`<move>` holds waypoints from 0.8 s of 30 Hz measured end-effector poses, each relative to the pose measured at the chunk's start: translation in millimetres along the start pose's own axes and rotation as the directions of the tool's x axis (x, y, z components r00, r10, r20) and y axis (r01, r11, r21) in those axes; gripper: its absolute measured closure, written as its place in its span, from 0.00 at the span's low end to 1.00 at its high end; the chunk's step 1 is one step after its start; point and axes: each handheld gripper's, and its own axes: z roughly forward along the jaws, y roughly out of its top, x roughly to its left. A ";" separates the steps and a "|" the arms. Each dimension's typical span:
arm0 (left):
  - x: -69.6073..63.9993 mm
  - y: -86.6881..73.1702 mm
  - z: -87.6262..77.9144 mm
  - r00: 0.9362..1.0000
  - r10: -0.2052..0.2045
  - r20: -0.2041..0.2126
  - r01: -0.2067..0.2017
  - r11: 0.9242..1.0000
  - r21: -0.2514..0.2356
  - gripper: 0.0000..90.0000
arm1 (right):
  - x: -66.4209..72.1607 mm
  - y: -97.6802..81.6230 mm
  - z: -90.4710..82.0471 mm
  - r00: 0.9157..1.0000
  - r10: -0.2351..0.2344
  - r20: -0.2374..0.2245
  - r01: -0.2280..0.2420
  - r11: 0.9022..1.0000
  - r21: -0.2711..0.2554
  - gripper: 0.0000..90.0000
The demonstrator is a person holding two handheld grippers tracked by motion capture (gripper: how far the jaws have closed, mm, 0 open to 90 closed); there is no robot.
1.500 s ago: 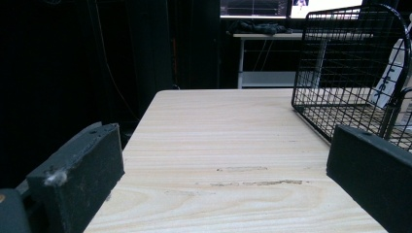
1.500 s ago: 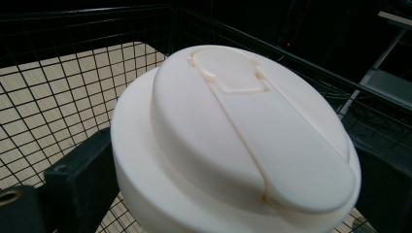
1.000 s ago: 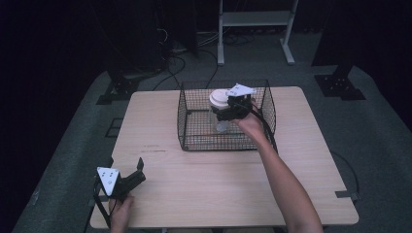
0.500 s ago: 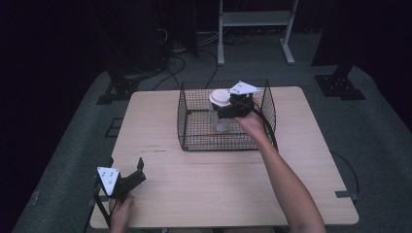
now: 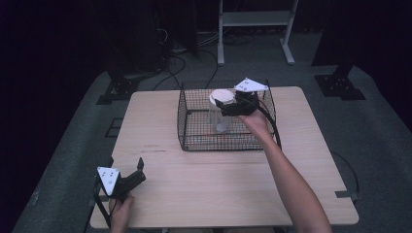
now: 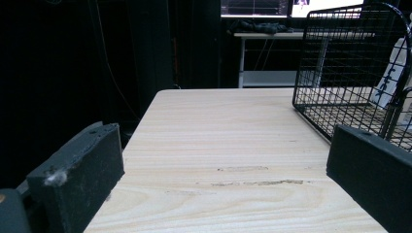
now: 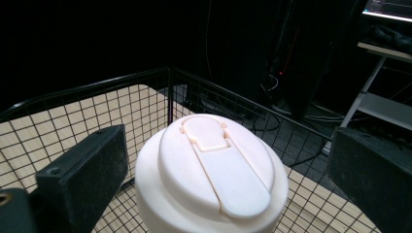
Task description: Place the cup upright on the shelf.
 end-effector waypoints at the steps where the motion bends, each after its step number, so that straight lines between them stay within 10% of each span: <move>1: -0.1 0.0 0.1 1.000 0.001 0.003 -0.001 1.000 -0.001 0.00 | -0.4 0.9 -2.6 1.000 -0.001 0.002 0.001 1.000 -0.003 0.01; 24: -0.9 -0.1 -0.8 1.000 0.010 0.006 -0.010 1.000 -0.001 0.00 | -5.4 -0.5 -54.2 1.000 -0.019 0.006 0.020 1.000 -0.021 0.01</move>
